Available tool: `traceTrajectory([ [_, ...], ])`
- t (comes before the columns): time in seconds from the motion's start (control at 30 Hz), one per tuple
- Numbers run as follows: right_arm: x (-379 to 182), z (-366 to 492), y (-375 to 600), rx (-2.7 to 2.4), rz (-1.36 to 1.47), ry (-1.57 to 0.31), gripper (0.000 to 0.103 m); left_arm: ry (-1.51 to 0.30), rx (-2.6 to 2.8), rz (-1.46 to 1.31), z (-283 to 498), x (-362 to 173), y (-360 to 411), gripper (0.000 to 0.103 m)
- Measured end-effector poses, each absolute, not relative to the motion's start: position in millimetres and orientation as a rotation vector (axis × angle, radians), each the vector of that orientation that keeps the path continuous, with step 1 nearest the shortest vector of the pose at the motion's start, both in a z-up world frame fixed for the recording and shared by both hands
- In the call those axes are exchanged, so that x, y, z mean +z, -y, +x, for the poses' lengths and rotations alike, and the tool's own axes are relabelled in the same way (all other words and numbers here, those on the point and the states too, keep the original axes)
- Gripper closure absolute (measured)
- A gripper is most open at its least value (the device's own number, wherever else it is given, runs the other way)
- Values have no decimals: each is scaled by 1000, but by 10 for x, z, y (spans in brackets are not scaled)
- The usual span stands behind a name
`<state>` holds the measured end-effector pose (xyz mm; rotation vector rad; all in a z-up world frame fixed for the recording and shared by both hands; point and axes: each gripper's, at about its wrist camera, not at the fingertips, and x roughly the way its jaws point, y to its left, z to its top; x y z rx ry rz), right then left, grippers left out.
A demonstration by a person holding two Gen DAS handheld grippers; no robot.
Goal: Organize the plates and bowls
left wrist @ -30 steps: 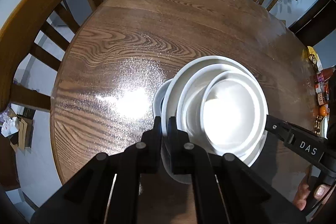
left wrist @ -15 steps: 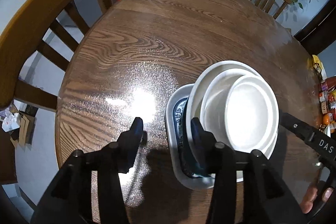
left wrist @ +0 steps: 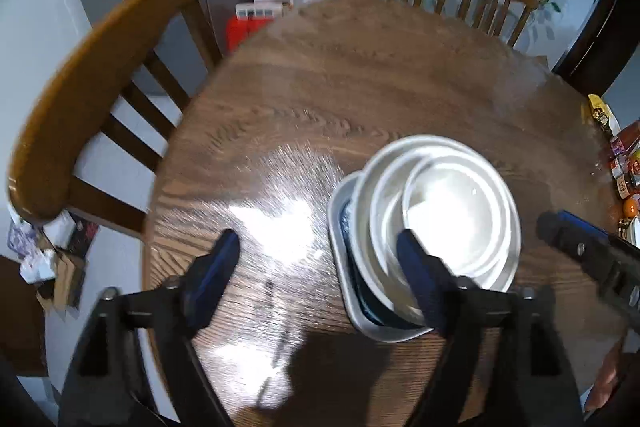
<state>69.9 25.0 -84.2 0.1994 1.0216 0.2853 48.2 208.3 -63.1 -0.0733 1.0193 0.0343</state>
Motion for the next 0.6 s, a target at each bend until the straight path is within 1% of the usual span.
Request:
traceTrajectory([
  [0.03, -818, 647, -265, 280, 180, -1004, 45, -993, 36, -57, 437, -568, -2091, 22],
  [0.1, -774, 548, -282, 272, 153, -981, 44, -964, 30, -45, 359, -483, -2087, 21],
  [0.27, -700, 308, -272, 281, 147, -948, 44, -897, 22, -13, 164, -300, -2113, 8],
  [0.3, -683, 252, -281, 280, 135, -940, 43, -891, 16, -7, 121, -274, -2111, 4],
  [0.33, -665, 194, -291, 278, 120, -931, 41, -884, 8, -4, 77, -251, -2110, 1],
  [0.4, -640, 109, -304, 272, 99, -918, 28, -882, 7, 13, 32, -228, -2092, 1],
  [0.47, -618, 20, -307, 267, 76, -898, 22, -882, -5, 19, 5, -221, -2080, 1],
  [0.5, -616, -11, -308, 266, 65, -892, 19, -885, -14, 23, -9, -217, -2071, 1],
  [0.6, -617, -88, -292, 267, 48, -883, 18, -899, -30, 41, -43, -230, -2036, 1],
])
